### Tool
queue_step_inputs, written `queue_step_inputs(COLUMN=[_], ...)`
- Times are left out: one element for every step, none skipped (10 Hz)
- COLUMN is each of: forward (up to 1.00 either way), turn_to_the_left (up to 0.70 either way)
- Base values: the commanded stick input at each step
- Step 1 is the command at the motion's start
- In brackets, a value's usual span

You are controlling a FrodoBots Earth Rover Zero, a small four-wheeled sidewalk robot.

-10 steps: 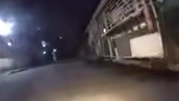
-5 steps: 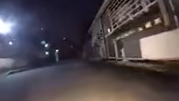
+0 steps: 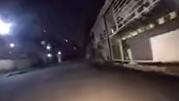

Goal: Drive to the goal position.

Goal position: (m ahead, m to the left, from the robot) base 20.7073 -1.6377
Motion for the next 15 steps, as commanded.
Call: queue_step_inputs(forward=[0.85,0.85,0.85,0.85,0.85,0.85,0.85,0.85,0.85,0.85,0.85,0.85,0.85,0.85,0.85], turn_to_the_left=[0.02,0.02,0.02,0.02,0.02,0.02,0.02,0.02,0.02,0.02,0.02,0.02,0.02,0.02,0.02])
